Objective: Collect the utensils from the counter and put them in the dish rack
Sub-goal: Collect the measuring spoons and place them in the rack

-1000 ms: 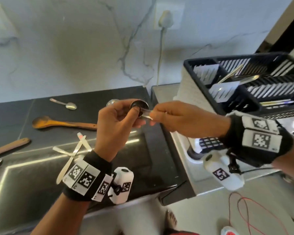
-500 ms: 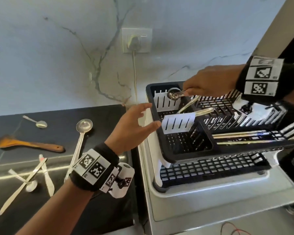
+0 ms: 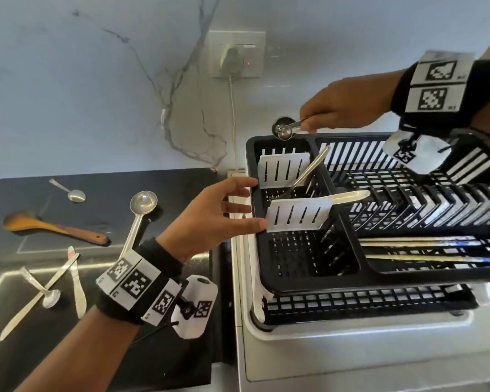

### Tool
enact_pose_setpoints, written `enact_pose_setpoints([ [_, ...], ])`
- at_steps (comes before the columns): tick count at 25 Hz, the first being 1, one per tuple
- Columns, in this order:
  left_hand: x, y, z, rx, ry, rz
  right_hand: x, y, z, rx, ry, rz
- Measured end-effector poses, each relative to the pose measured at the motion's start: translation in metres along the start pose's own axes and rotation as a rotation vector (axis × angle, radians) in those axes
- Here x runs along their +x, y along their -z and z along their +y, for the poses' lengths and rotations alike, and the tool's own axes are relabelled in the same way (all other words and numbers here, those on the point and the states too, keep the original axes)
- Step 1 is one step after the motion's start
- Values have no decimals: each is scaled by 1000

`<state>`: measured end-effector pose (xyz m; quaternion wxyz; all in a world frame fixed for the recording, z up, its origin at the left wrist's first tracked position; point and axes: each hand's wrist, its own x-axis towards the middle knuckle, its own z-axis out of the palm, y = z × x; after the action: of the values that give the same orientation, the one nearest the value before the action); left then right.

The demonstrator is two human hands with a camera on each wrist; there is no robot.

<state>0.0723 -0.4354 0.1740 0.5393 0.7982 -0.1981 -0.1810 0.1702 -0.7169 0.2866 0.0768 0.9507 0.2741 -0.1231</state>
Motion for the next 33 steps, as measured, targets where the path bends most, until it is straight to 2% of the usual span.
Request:
enact_pose_setpoints([
  [4, 1, -1, -6, -45, 3, 15, 27, -9, 6, -84, 34, -175],
  [8, 0, -2, -8, -62, -3, 18, 44, -16, 0, -150, 78, -211],
  [15, -1, -3, -8, -80, -7, 27, 48, -16, 8, -74, 33, -176],
  [23, 0, -3, -9, -71, -14, 29, 27, -5, 1, -43, -15, 55],
  [28, -3, -2, -12, -42, -32, 14, 26, 12, -24, -50, -26, 107],
  [33, -23, 18, -30, -1, -92, 40, 53, 35, -77, -44, 47, 94],
])
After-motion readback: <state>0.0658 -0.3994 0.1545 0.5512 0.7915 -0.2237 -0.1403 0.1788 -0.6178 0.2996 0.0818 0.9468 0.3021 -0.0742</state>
